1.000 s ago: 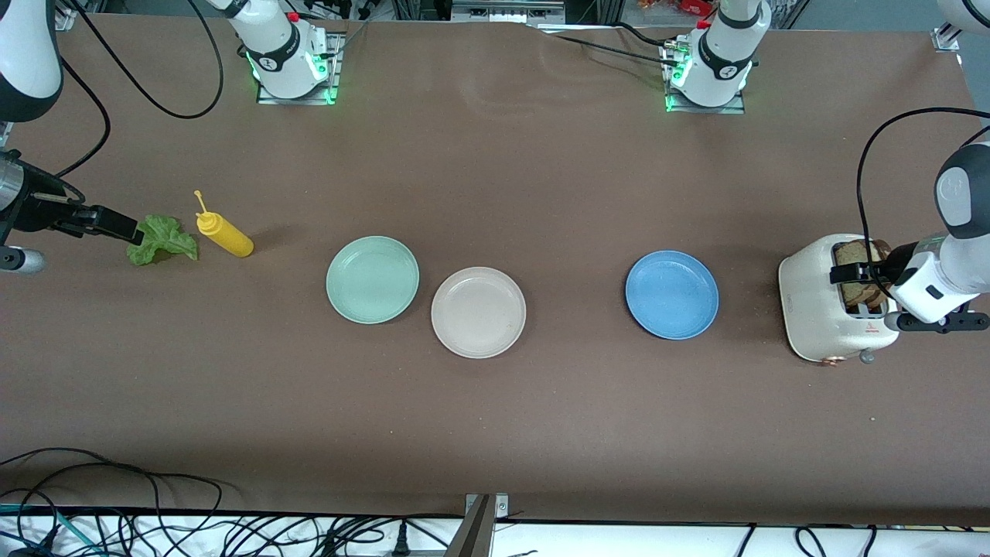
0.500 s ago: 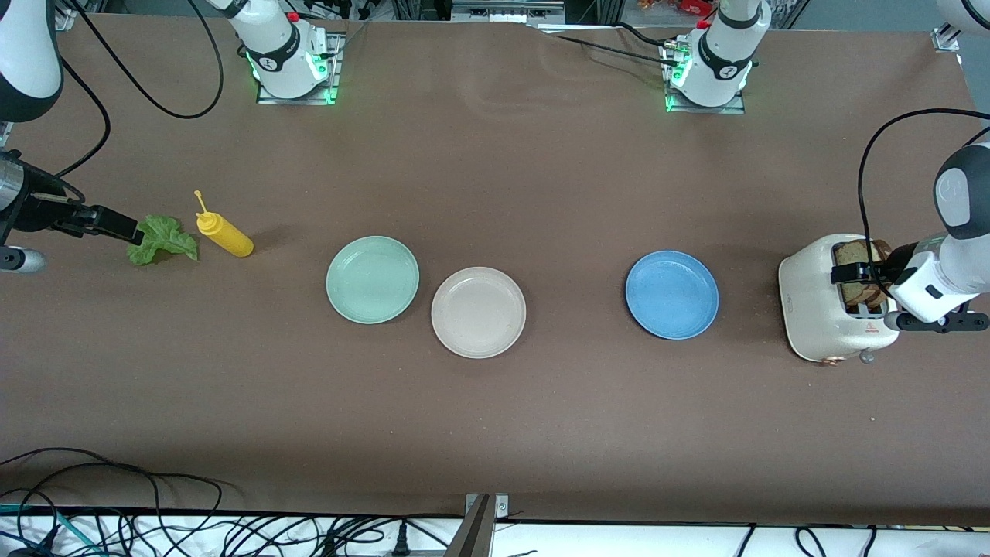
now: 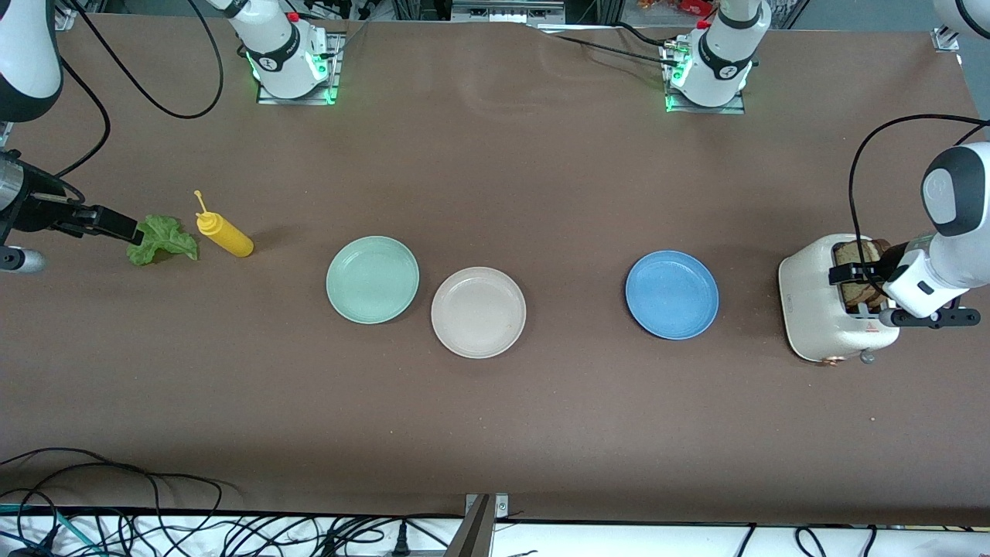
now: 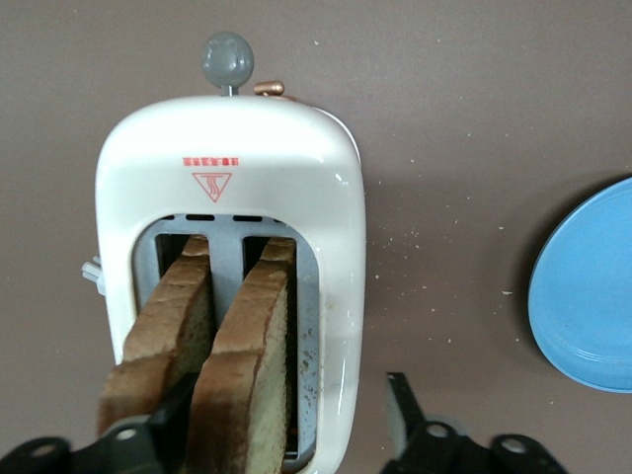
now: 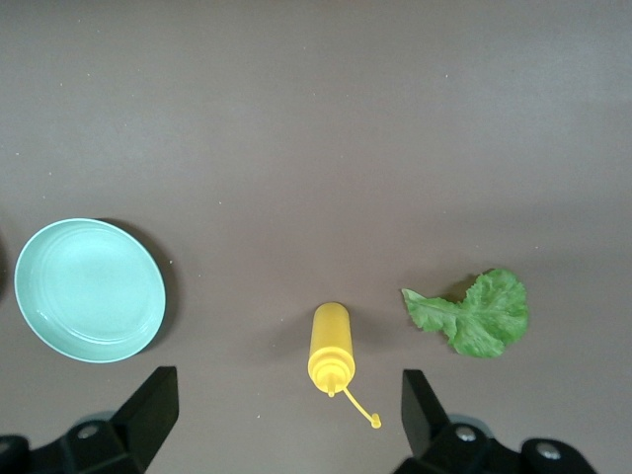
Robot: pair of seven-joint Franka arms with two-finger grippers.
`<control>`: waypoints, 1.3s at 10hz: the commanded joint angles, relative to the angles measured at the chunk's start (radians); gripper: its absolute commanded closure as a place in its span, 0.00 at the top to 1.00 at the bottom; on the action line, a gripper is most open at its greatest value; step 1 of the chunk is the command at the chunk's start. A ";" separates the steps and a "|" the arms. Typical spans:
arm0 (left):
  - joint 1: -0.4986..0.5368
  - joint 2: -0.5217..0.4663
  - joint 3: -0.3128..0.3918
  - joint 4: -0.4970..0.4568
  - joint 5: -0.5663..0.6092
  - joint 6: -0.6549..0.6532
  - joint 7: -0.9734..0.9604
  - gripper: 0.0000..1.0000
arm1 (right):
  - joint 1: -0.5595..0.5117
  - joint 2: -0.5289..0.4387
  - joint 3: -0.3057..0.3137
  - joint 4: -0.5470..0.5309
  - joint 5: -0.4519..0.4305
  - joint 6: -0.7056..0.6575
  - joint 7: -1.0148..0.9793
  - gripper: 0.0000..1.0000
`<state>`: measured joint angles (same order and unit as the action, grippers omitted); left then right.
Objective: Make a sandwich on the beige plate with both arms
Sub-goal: 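Grasp the outer bread slice with the left gripper, then lift the bread with the left gripper while the right gripper reaches the lettuce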
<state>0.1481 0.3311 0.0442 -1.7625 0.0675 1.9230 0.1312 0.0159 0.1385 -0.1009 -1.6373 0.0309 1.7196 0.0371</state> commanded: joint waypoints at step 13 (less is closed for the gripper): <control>-0.004 -0.003 -0.016 0.392 -0.007 -0.388 0.215 0.00 | -0.008 -0.005 0.003 -0.006 0.018 0.002 -0.008 1.00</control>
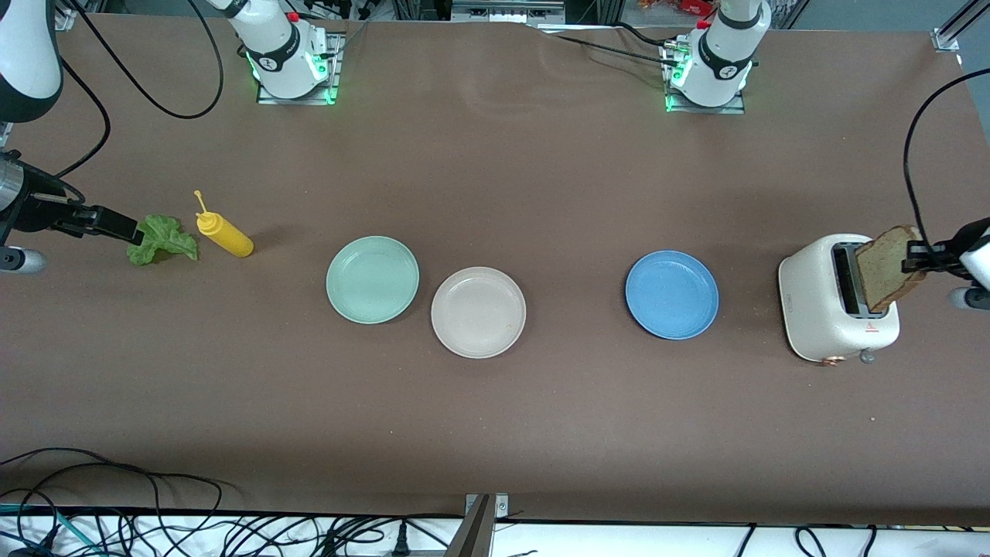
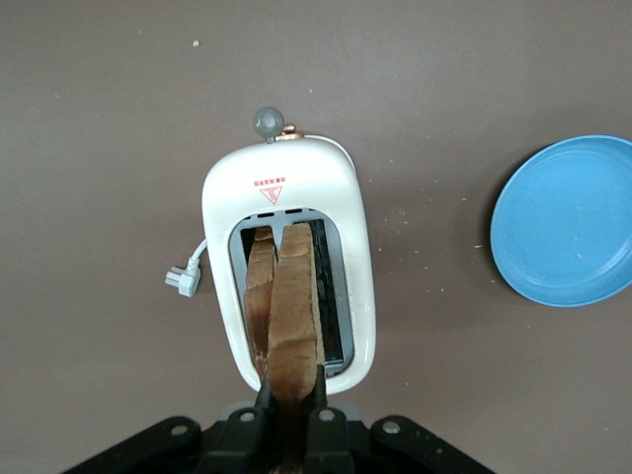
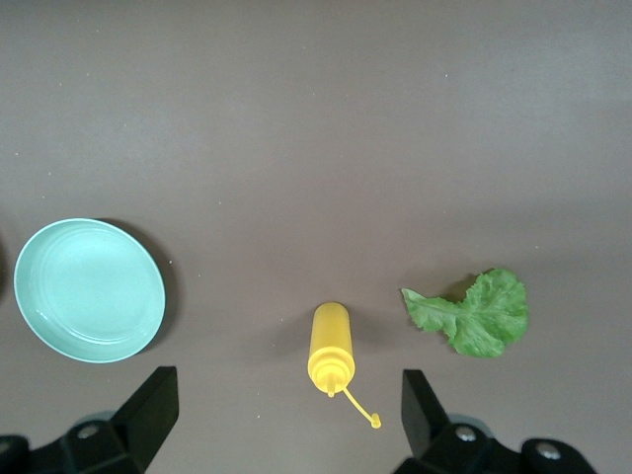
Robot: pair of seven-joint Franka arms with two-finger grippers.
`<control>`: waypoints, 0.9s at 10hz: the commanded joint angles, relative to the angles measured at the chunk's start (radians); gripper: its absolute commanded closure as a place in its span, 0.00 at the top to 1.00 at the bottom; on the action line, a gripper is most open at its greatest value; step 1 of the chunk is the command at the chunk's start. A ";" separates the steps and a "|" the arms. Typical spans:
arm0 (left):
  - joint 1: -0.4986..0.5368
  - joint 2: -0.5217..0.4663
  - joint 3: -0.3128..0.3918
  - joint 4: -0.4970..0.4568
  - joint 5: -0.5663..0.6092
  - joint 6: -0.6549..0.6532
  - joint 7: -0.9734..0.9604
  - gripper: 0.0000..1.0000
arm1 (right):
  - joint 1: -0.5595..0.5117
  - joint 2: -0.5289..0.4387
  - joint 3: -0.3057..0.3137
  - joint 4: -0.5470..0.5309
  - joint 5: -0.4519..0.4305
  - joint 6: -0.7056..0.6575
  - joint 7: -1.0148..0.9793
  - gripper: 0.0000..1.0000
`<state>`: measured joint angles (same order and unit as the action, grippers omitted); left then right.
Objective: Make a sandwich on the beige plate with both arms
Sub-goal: 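Lift the bread with the left gripper while the right gripper reaches the lettuce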
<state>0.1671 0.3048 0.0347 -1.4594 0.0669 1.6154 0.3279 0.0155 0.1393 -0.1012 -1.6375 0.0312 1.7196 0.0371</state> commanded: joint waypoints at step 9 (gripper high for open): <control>-0.328 0.192 -0.007 0.100 -0.775 -0.106 -0.073 0.00 | -0.008 -0.004 0.002 -0.004 0.018 0.002 -0.008 1.00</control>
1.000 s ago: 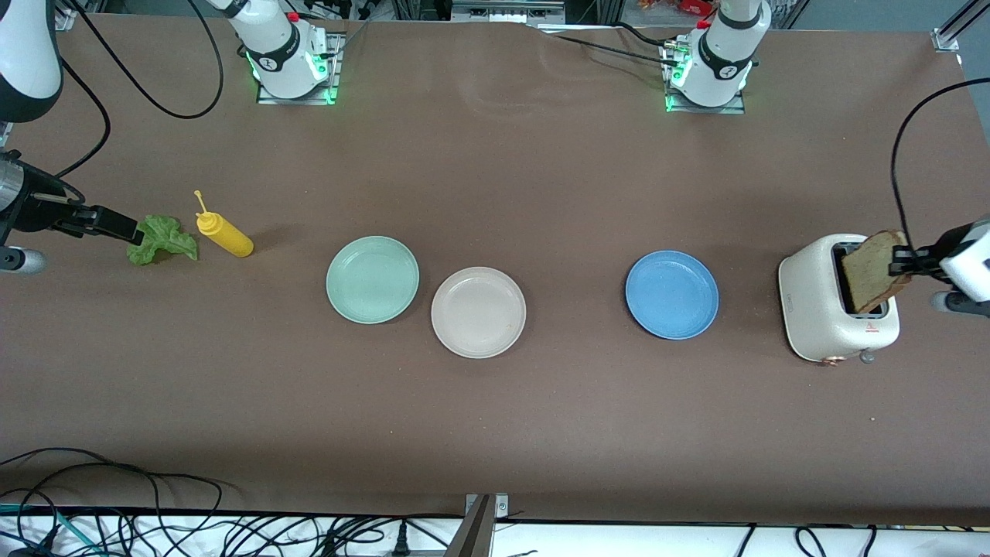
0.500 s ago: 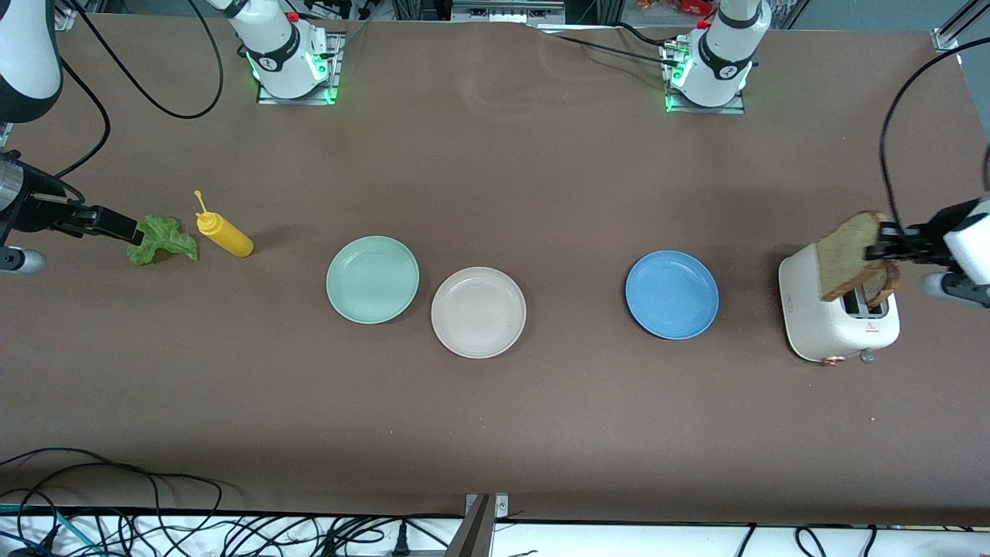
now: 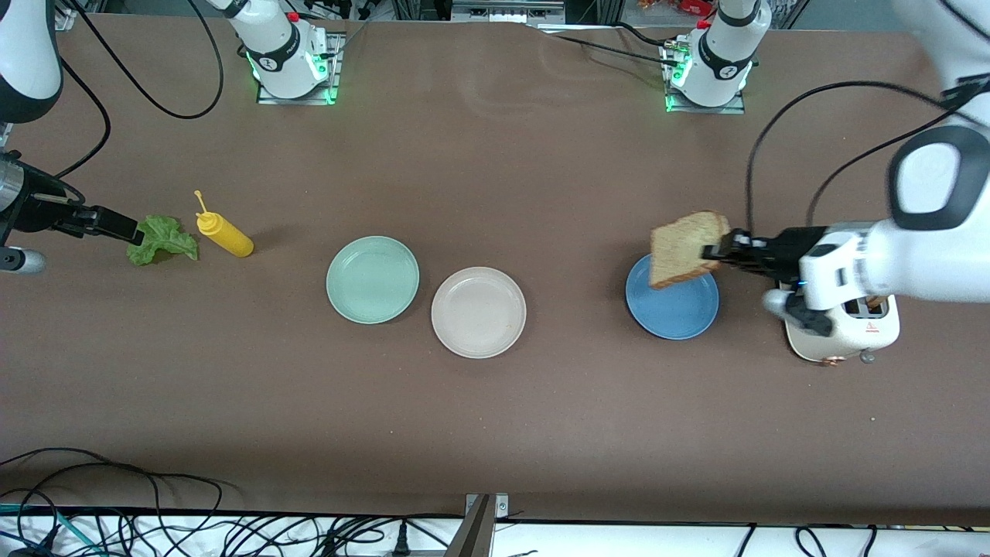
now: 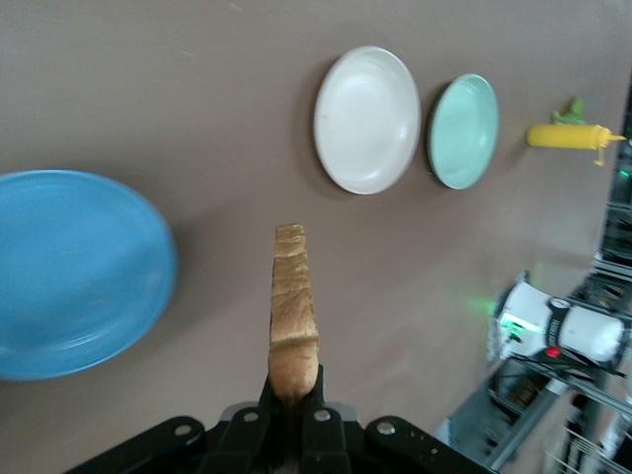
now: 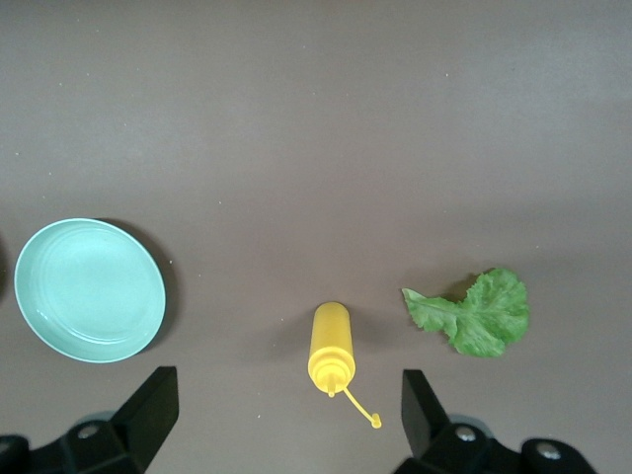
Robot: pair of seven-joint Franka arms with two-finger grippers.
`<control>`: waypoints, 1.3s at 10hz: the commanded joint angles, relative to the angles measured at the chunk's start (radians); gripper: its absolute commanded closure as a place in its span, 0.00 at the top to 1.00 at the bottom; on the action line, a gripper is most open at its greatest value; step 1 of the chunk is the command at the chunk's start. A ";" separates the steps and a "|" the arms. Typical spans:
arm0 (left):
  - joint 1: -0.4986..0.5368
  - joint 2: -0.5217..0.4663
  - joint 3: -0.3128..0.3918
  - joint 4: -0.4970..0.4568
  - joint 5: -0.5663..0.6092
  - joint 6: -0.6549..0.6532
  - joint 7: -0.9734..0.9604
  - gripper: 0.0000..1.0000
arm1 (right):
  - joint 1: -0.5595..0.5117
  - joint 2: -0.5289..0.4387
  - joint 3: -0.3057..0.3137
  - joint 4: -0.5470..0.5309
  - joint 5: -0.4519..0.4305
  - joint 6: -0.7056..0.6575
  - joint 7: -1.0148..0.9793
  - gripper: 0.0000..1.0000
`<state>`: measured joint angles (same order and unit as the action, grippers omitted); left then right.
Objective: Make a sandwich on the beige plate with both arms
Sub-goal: 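Lift the bread with the left gripper while the right gripper reaches the lettuce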
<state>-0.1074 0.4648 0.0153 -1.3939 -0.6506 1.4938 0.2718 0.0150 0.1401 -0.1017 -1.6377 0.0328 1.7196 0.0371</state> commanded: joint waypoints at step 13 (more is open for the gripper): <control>-0.425 0.323 0.012 0.033 -0.455 0.635 -0.102 0.00 | -0.188 0.135 -0.010 -0.162 -0.119 0.113 -0.197 1.00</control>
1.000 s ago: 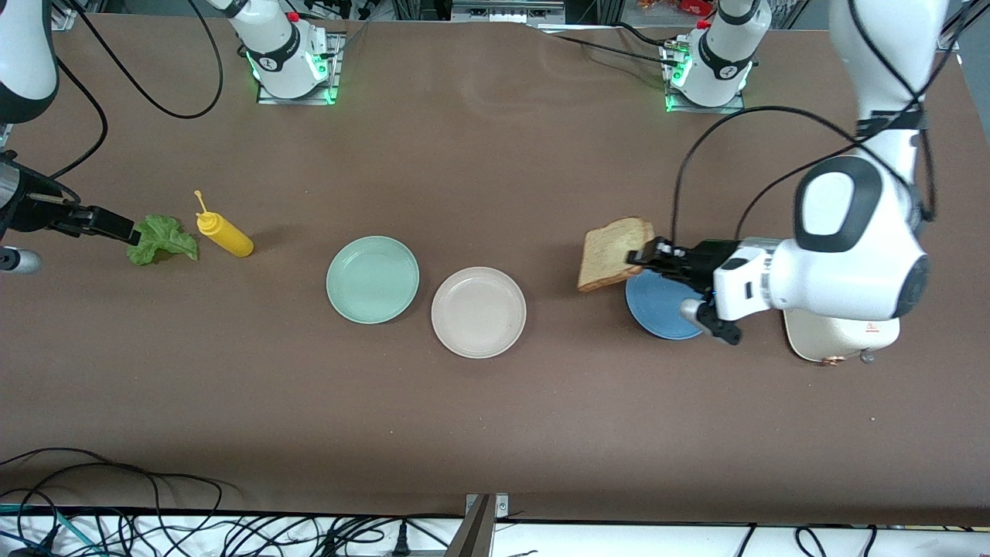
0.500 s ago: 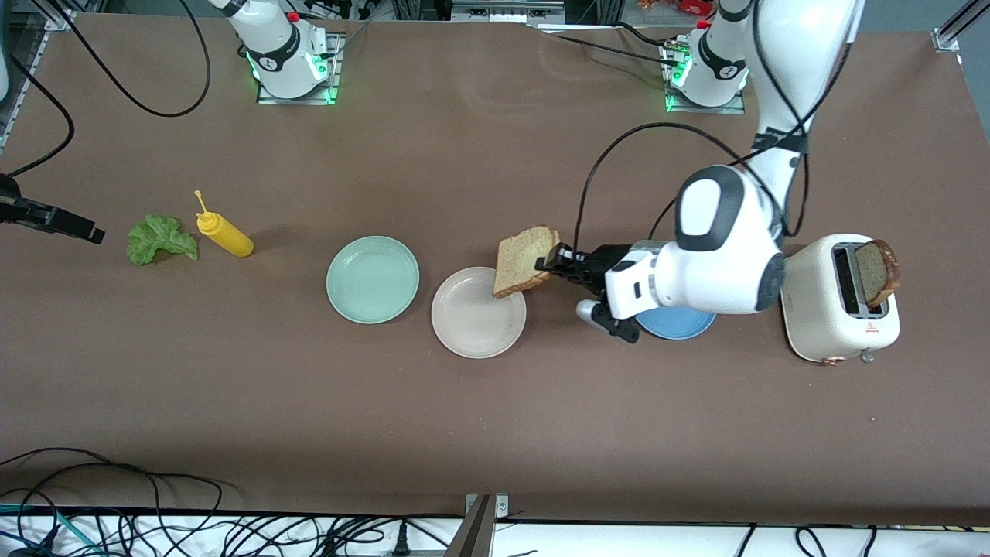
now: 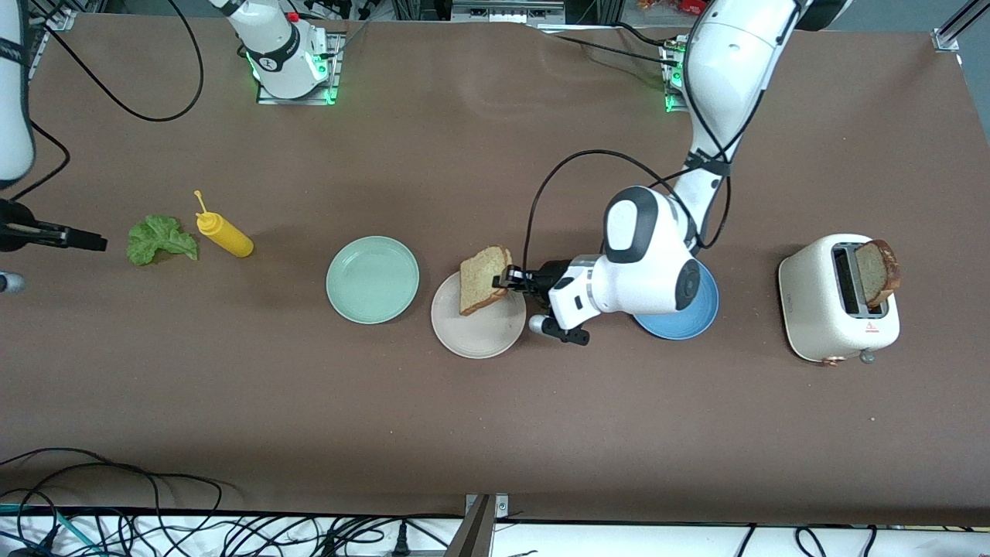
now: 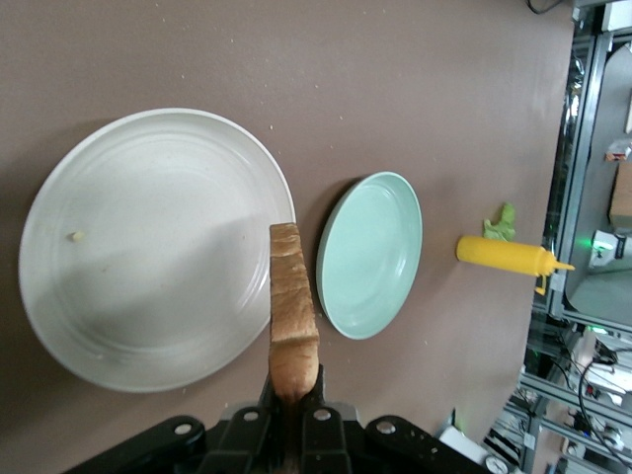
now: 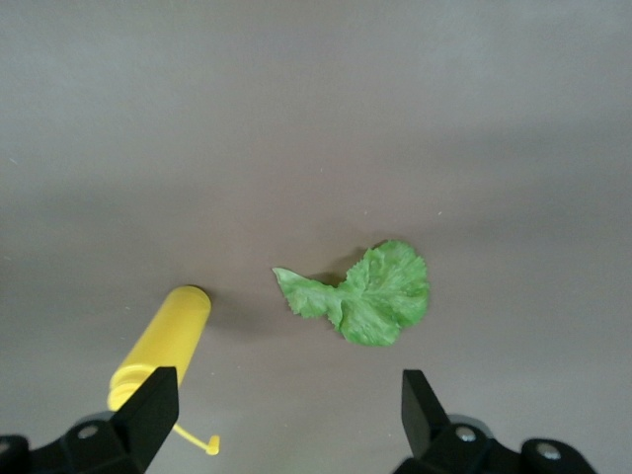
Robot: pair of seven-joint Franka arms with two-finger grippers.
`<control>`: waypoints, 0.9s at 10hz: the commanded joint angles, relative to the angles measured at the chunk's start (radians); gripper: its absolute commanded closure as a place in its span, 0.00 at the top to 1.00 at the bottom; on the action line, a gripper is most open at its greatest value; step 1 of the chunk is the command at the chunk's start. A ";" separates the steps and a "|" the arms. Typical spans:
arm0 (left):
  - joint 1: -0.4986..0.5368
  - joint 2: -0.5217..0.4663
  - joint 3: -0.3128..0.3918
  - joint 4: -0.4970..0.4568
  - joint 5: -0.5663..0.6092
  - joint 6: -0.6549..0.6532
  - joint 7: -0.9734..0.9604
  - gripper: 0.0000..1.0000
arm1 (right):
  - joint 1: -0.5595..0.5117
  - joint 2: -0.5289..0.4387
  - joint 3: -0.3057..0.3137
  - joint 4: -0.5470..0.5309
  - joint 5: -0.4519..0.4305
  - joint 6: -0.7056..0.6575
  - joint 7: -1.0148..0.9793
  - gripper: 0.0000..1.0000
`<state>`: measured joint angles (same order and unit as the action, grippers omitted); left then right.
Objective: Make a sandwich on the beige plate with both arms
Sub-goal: 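Lift the bread with the left gripper while the right gripper reaches the lettuce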
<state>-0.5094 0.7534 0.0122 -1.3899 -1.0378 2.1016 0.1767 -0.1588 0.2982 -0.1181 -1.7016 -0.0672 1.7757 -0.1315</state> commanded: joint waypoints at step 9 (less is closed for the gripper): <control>-0.034 0.159 0.018 0.114 -0.094 0.166 0.017 1.00 | -0.031 0.111 -0.115 -0.523 -0.022 0.632 -0.488 1.00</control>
<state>-0.5534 0.8760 0.0213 -1.3311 -1.0975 2.2685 0.1775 -0.1828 0.3719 -0.2360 -2.2259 -0.0750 2.3528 -0.5507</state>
